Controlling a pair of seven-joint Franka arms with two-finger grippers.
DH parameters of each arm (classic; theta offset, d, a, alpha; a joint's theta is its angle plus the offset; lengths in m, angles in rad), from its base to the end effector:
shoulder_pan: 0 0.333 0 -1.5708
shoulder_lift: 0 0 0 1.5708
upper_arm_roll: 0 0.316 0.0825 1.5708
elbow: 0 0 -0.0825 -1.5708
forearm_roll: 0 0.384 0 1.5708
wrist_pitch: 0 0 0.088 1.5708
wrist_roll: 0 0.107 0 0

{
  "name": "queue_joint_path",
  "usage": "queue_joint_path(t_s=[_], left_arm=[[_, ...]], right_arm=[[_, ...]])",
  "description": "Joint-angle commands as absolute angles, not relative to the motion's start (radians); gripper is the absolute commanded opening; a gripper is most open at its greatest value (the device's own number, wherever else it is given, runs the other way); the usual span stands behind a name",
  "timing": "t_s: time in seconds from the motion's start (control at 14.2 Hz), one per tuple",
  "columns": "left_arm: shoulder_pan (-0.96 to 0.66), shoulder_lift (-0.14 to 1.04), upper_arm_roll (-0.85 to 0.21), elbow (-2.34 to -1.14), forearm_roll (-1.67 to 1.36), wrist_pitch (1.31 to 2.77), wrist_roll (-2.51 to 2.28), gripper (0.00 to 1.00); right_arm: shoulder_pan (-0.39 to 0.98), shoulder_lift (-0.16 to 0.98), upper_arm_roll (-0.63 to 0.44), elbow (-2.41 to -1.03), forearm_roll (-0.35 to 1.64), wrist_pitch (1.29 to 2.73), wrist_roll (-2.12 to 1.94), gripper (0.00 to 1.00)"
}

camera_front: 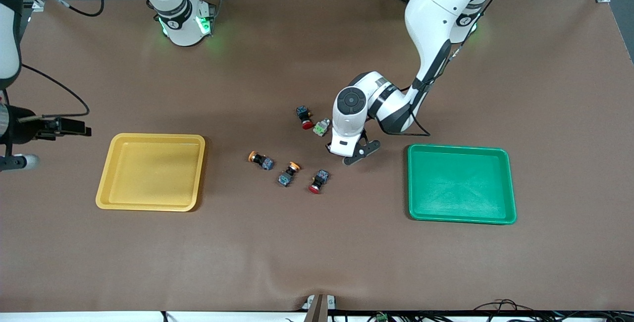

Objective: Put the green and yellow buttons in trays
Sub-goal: 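Carry the button into the green tray while the right gripper reaches the yellow tray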

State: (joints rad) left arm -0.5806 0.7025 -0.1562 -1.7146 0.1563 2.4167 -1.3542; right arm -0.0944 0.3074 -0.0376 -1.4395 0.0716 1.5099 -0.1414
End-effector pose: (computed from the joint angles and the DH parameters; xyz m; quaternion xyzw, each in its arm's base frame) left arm 0.5051 -0.4440 0.1857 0.9641 0.2656 0.0044 0.0040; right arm 0.6232 -0.0716 0.4988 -0.9925 -0.0028 0.1129 0.0458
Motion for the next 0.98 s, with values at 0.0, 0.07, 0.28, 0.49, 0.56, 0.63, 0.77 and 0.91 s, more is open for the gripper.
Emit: queue_joint_path(t_s=[0.0,0.07,0.28,0.49,0.56,0.63,0.77,0.91], left_arm=[[-0.477,0.591,-0.16,-1.744,0.184,2.369,-1.295,0.0],[-0.432,0.562,-0.161,-1.744,0.184,2.327,-1.248,0.0],[-0.274,0.511,-0.164,-1.744,0.184,2.255,-1.053,0.0],[-0.152,0.503,-0.164,-1.744,0.184,2.229,-0.872,0.0],[-0.121,0.508,-0.164,-1.744,0.184,2.229,-0.832,0.0],[-0.091,0.512,-0.161,-1.744,0.184,2.229,-0.796,0.0],[-0.019,0.525,-0.161,-1.743,0.198,2.236,-0.729,0.0],[0.041,0.555,-0.163,-1.738,0.253,2.258,-0.697,0.0]], right_arm=[[-0.069,0.321,-0.031,-1.471,0.094,1.549,0.035,1.0],[-0.048,0.321,-0.031,-1.485,0.094,1.563,0.108,1.0],[0.018,0.33,-0.031,-1.522,0.095,1.571,0.378,1.0],[0.072,0.333,-0.029,-1.598,0.153,1.612,0.669,1.0],[0.089,0.333,-0.029,-1.609,0.182,1.621,0.748,1.0],[0.109,0.334,-0.029,-1.614,0.187,1.629,0.817,1.0],[0.178,0.365,-0.031,-1.618,0.172,1.666,0.894,1.0],[0.236,0.388,-0.031,-1.618,0.17,1.721,0.929,1.0]])
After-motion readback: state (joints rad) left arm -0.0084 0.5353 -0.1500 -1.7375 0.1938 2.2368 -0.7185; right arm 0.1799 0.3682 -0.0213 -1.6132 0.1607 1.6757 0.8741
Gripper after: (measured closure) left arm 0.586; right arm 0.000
